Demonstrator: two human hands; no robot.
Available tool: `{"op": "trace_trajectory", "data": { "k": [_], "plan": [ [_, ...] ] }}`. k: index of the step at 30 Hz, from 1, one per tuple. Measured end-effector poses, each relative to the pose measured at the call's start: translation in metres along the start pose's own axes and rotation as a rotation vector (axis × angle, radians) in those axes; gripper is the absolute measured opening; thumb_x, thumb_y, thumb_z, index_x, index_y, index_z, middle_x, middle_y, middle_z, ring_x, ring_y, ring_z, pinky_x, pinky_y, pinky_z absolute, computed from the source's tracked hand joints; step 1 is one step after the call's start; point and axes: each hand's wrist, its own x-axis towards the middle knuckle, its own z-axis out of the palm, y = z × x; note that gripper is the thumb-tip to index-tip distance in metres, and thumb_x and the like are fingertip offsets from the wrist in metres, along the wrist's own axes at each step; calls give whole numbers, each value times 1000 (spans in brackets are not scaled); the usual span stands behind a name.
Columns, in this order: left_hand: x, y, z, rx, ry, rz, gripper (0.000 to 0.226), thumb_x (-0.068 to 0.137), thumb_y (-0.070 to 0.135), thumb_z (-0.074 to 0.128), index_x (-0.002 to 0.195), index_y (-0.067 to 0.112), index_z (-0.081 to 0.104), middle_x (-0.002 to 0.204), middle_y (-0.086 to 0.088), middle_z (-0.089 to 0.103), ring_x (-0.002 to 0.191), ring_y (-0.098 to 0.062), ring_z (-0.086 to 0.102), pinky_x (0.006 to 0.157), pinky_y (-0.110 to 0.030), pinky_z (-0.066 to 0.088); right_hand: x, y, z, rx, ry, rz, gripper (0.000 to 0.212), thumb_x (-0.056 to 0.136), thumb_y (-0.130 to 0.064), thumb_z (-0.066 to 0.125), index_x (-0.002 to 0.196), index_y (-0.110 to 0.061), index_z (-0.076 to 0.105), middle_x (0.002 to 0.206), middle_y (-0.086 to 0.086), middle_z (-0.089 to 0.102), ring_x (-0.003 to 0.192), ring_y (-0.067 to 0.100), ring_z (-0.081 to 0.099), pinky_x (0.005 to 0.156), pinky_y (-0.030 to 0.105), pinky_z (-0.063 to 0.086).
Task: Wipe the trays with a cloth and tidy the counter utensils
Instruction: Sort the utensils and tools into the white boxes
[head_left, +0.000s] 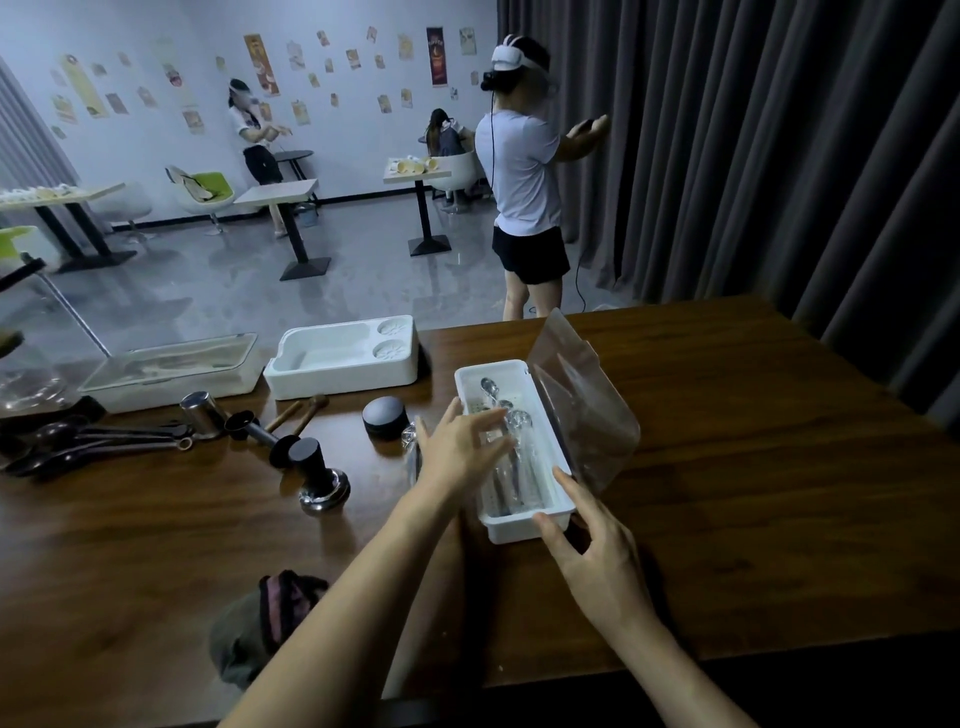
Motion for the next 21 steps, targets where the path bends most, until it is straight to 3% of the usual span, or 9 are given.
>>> {"op": "trace_trajectory", "data": {
  "k": [2,8,12,16,18,19,21],
  "plan": [
    [4,0,5,101,-46,39,49,91,50,68,139,42,59,147,8,57,156,-10,11,118,-68,-12,0,-1,0,0,-2,0,56,89,-57,60,142,-43,47,136,-32,44,122,-23,39,100,8,38],
    [12,2,7,277,-154,58,56,88,45,72,142,42,56,155,0,50,158,-17,-3,113,-69,-20,1,-3,-1,2,-5,-5,53,91,-48,64,140,-46,45,129,-42,38,119,-27,37,94,-1,34],
    [13,5,8,389,-192,80,51,88,41,71,138,41,60,155,-1,50,158,-25,-7,111,-77,-17,1,-4,-1,2,-5,2,55,89,-51,63,142,-41,48,135,-31,45,126,-13,43,100,8,39],
    [11,11,6,476,-230,53,50,90,48,69,138,40,60,170,-6,14,154,-44,-17,112,-78,-13,0,-5,-2,8,-10,-5,58,87,-57,58,142,-40,48,133,-35,43,129,-7,44,103,13,40],
    [9,11,5,383,-192,47,46,93,51,66,137,40,61,172,-7,5,154,-41,-18,116,-75,-8,0,-4,-2,14,-13,5,60,87,-57,57,143,-37,49,138,-25,49,131,-1,46,105,18,42],
    [7,8,4,274,-141,25,48,94,55,63,139,39,60,171,-5,9,155,-38,-14,120,-70,-4,1,-4,-2,13,-10,10,61,87,-57,57,143,-35,49,140,-20,50,132,1,46,106,23,44],
    [0,-5,1,29,48,-22,47,97,57,57,138,34,63,165,-6,32,156,-34,13,125,-57,12,1,-4,-3,9,-1,16,60,87,-55,60,143,-34,51,140,-19,50,132,1,47,107,27,45]
  ]
}}
